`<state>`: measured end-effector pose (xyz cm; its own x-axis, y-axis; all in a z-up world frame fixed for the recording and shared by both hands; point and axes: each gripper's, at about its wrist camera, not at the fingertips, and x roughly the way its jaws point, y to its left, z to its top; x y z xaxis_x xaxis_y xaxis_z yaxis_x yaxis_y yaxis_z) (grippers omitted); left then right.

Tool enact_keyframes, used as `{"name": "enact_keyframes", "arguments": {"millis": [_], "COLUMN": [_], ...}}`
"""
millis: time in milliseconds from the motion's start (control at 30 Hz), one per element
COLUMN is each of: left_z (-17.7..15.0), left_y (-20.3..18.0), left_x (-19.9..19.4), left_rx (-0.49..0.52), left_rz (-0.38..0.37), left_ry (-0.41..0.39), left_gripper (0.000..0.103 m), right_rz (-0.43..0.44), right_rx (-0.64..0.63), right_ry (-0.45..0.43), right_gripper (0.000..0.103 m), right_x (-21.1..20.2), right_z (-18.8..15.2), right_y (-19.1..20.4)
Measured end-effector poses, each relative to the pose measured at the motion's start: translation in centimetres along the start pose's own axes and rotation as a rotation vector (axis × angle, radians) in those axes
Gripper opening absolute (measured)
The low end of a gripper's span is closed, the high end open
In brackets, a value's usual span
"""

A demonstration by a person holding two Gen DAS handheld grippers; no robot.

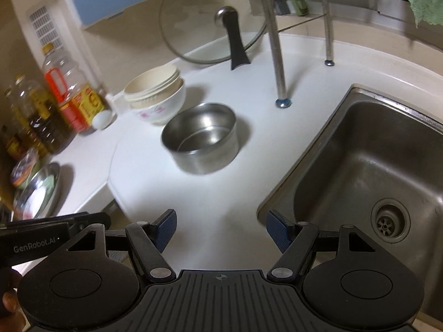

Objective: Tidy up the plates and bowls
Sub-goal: 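Reach both grippers to the small steel pot and grip its rim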

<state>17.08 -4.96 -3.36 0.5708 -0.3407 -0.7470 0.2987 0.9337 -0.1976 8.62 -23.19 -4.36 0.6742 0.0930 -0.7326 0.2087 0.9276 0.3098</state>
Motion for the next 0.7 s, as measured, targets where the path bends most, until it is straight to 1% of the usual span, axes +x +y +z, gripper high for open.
{"name": "enact_keyframes", "arguments": {"millis": [300, 467, 700], "left_z": [3.3, 5.2, 7.5], "left_y": [0.3, 0.3, 0.4], "left_x": [3.5, 5.4, 8.2], "left_rx": [0.049, 0.063, 0.062], "left_rz": [-0.04, -0.06, -0.073], "left_ry": [-0.003, -0.013, -0.015], "left_gripper": [0.028, 0.028, 0.028], "right_rz": [-0.024, -0.024, -0.028], "right_rx": [0.034, 0.052, 0.068], "right_ry": [-0.04, -0.065, -0.089], "right_gripper": [0.072, 0.06, 0.051], "right_x": [2.5, 4.0, 6.6], "right_z": [2.2, 3.5, 5.0], "right_y": [-0.4, -0.5, -0.5]}}
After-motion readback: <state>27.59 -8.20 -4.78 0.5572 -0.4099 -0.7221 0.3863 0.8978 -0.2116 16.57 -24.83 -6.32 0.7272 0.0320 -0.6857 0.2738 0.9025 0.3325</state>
